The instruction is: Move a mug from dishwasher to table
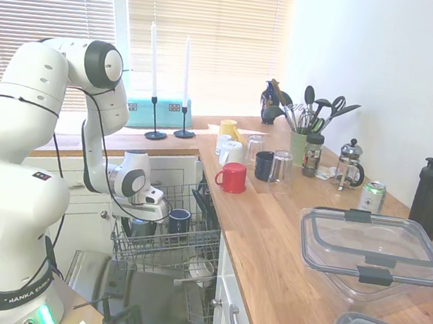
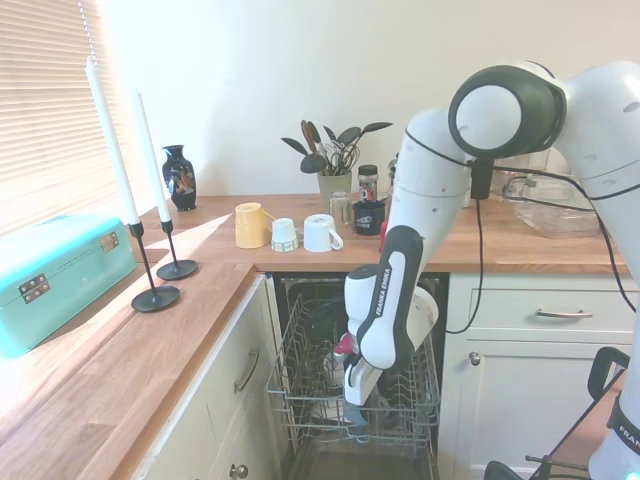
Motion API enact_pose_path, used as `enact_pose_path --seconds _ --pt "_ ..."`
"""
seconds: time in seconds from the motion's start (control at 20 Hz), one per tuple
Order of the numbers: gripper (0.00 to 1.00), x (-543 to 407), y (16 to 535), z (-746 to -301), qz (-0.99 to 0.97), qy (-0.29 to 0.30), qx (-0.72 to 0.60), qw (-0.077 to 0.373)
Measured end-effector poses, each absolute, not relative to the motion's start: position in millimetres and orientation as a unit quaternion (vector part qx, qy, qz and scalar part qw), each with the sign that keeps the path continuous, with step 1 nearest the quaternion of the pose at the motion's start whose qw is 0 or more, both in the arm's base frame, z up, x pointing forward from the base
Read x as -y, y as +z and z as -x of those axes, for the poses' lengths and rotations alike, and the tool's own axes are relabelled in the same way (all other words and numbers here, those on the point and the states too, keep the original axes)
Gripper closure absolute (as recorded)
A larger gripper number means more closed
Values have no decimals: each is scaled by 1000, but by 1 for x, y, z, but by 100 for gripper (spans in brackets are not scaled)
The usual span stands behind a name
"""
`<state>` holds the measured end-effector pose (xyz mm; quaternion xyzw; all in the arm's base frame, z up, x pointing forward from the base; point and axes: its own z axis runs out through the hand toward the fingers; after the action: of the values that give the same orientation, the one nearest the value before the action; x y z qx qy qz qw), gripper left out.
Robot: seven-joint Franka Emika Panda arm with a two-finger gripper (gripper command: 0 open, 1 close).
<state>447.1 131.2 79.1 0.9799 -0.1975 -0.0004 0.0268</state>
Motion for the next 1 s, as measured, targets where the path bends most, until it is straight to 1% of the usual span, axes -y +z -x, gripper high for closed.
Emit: enact_pose_path --seconds 0.05,0.1,0.45,1.0 --pt "0 -130 78 -445 -979 -3 200 28" --pt "100 -130 78 -445 -978 -5 205 27" --pt "100 -131 78 -446 -979 -2 201 20" --pt "100 -125 78 -452 -979 -29 197 34"
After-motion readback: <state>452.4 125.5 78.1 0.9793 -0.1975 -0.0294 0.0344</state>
